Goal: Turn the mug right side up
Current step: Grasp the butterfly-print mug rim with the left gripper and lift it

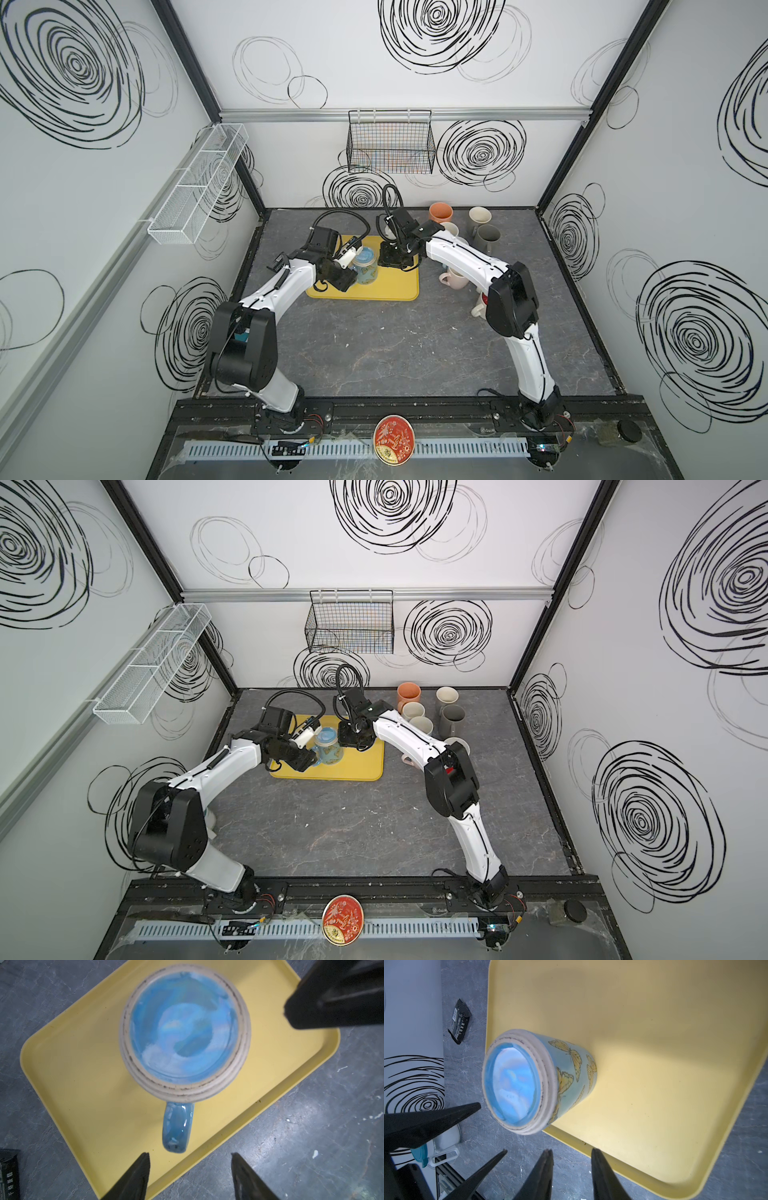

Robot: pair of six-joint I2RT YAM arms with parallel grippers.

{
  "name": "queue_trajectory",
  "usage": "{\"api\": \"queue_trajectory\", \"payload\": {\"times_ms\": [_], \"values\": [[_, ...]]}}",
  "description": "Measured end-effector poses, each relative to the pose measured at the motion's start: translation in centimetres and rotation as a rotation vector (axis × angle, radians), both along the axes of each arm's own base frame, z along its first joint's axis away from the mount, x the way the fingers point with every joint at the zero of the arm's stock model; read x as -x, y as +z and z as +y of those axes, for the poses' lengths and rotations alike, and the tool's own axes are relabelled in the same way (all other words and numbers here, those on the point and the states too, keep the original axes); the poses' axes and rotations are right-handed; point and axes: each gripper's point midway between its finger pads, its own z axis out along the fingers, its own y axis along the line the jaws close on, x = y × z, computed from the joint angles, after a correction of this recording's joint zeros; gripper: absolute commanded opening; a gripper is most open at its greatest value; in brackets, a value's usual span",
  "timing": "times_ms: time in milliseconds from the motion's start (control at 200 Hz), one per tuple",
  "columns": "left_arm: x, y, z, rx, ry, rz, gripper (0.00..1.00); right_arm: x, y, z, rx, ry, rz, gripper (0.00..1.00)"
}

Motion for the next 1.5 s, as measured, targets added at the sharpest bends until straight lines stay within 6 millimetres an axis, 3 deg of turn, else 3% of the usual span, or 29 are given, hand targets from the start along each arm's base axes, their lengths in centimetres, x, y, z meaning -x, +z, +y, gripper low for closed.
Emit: {"api": "queue_trajectory", "payload": {"times_ms": [355, 510, 745, 856, 1011, 1141, 1276, 1501], "values": [[-1.7, -1.7, -0.5, -0.04, -0.031, -0.024, 0.55, -0.8, -0.1, -0.5, -0.049, -0.019, 0.034, 0.36], [-2.0, -2.4, -1.4, -0.066, -0.05, -0.031, 0.44, -1.0, -0.1, -0.5, -0.059, -0.024, 0.041, 0.36], [-2.5, -3.5, -1.5, -0.091, -0.013, -0.027, 0.13, -1.1, -0.2, -0.7, -0.066, -0.044, 0.048, 0.36], [-2.6, -3.4, -1.6, -0.088, 0.003, -0.027, 0.02, -0.5, -1.1, -1.8, -0.057, -0.072, 0.06, 0.35], [-2.6, -3.3, -1.8, -0.042, 0.05, -0.009, 0.0, 0.5, -1.8, -3.5, -0.066, -0.12, 0.074, 0.35], [-2.6, -2.9, -2.2, 0.066, 0.128, 0.006, 0.0, -0.4, 0.1, -4.0, -0.11, -0.149, 0.026, 0.34], [-2.2, -1.9, -2.2, 0.236, 0.247, 0.023, 0.0, -1.6, 3.6, -4.2, -0.194, -0.175, -0.05, 0.34], [-3.0, 1.8, -1.7, 0.601, 0.434, -0.034, 0.0, -2.2, 6.8, -5.1, -0.319, -0.218, -0.11, 0.34]]}}
